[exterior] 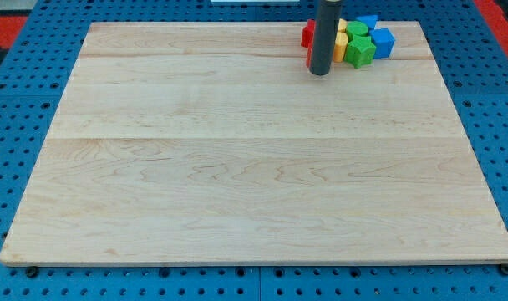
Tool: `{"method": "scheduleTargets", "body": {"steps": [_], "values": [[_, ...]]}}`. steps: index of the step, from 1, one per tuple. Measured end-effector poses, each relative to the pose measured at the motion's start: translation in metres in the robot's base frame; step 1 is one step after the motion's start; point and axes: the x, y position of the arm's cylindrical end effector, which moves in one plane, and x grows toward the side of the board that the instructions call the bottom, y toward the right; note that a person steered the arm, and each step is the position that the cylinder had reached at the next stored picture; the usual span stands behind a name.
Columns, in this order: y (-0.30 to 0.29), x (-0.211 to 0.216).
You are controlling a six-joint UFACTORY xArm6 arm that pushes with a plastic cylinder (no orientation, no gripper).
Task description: Nudge the red circle up a bit
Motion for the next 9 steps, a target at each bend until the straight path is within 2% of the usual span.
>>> {"method": "scheduleTargets", "body": {"steps": [3, 9], "values": [[-0.029, 0.001], [-0.013, -0.017]]}}
